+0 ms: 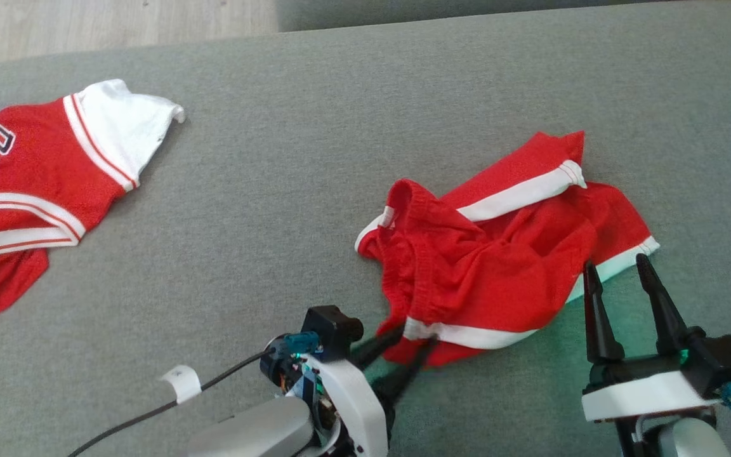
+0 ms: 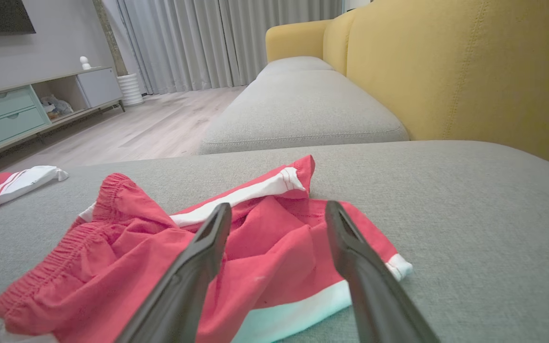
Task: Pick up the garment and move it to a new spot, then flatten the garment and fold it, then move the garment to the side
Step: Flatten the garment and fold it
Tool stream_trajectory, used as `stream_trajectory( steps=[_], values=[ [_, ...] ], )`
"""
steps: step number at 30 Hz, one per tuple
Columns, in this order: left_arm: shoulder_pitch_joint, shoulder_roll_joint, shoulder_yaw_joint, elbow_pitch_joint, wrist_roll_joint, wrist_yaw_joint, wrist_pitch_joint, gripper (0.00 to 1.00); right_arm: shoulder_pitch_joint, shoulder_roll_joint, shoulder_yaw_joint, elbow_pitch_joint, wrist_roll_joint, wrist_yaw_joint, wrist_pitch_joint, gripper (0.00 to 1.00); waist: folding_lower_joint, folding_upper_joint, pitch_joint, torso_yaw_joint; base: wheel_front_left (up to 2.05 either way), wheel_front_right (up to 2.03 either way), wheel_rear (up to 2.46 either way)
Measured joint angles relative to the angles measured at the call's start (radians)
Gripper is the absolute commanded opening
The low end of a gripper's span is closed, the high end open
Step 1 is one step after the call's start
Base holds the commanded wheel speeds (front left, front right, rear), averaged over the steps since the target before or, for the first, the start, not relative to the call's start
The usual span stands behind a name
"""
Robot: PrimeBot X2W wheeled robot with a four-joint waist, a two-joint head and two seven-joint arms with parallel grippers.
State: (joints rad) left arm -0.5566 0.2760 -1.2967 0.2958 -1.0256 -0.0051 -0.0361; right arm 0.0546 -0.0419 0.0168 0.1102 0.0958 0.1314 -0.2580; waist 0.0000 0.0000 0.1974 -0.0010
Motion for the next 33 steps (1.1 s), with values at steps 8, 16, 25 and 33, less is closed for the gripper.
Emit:
stream_trajectory(
  steps=[8, 16, 25, 33],
  values=[
    [0.0, 0.05, 0.029, -0.058, -0.003, 0.022, -0.035, 0.0, 0.0, 0.0, -0.002, 0.0, 0.003, 0.0, 0.0, 1.0, 0.0, 0.0, -0.001, -0.006, 0.0, 0.0, 0.0],
    [-0.003, 0.138, 0.133, -0.131, -0.016, 0.049, -0.113, 0.0, 0.0, 0.0, 0.0, 0.011, 0.011, 0.0, 0.0, 1.0, 0.0, 0.0, -0.002, 0.012, 0.0, 0.0, 0.0],
    [-0.059, 0.199, 0.222, -0.15, -0.033, 0.058, -0.143, 0.0, 0.003, 0.0, 0.003, 0.037, 0.01, 0.0, 0.0, 1.0, 0.0, 0.0, 0.022, 0.01, 0.0, 0.0, 0.0],
    [-0.111, 0.234, 0.263, -0.149, -0.038, 0.058, -0.151, 0.0, 0.02, 0.0, 0.007, 0.148, -0.019, 0.0, 0.0, 1.0, 0.0, 0.0, 0.049, -0.003, 0.0, 0.0, 0.0]
  ],
)
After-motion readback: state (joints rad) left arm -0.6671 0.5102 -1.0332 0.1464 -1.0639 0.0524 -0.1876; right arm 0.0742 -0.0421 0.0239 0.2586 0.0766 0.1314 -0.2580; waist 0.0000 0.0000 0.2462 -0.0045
